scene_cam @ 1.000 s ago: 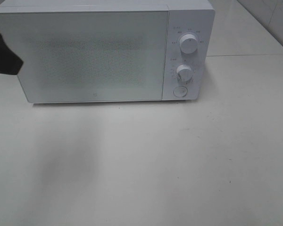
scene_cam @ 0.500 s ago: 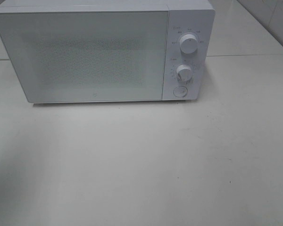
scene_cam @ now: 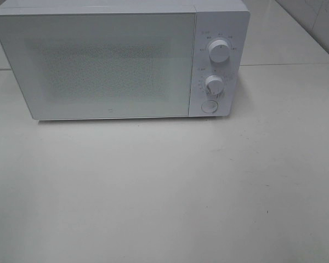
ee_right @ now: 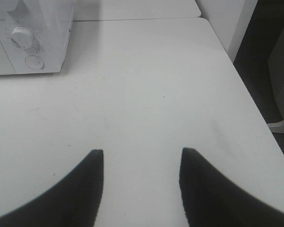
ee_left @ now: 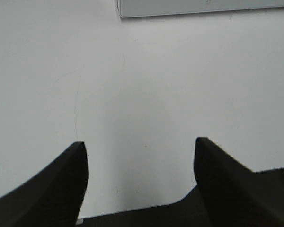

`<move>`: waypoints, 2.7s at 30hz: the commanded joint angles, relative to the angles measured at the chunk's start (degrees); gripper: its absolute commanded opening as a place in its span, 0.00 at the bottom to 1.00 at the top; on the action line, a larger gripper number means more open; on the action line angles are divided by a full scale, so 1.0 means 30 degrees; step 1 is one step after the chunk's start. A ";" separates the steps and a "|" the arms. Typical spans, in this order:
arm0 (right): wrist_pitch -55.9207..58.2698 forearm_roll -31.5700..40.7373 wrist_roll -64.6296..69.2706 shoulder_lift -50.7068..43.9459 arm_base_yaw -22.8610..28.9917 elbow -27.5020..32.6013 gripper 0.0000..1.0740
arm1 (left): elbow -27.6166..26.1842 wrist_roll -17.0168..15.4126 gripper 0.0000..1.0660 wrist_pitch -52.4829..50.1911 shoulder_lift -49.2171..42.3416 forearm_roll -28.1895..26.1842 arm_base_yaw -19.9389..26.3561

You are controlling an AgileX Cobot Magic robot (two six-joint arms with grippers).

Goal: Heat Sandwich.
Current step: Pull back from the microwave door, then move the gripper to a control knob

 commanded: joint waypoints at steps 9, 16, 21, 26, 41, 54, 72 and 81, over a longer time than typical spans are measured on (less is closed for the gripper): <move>-0.0057 -0.0115 0.0115 -0.0573 -0.0057 0.0038 0.47 | 0.1318 -0.0057 0.58 0.0420 -0.6570 -0.0153 0.0057; -0.0057 -0.0095 0.0115 -0.0573 -0.0057 0.0038 0.47 | 0.1471 0.0898 0.58 0.0172 -0.6474 -0.0764 0.0057; -0.0057 -0.0095 0.0115 -0.0573 -0.0057 0.0038 0.47 | 0.1471 0.0879 0.58 0.0172 -0.6474 -0.0821 0.0057; -0.0057 -0.0076 0.0115 -0.0573 -0.0057 0.0038 0.47 | 0.1471 0.0879 0.58 0.0172 -0.6474 -0.1050 0.0057; -0.0057 -0.0076 0.0115 -0.0573 -0.0057 0.0038 0.47 | 0.1471 0.0859 0.58 0.0172 -0.6474 -0.1031 0.1528; -0.0057 -0.0076 0.0115 -0.0573 -0.0057 0.0038 0.47 | 0.1471 0.0840 0.58 0.0172 -0.6474 -0.1031 0.2559; -0.0057 -0.0076 0.0115 -0.0573 -0.0057 0.0038 0.47 | 0.1471 0.0840 0.58 0.0172 -0.6474 -0.1031 0.2559; -0.0057 -0.0076 0.0134 -0.0573 -0.0057 0.0038 0.47 | 0.1471 0.0840 0.58 0.0172 -0.6474 -0.1031 0.2559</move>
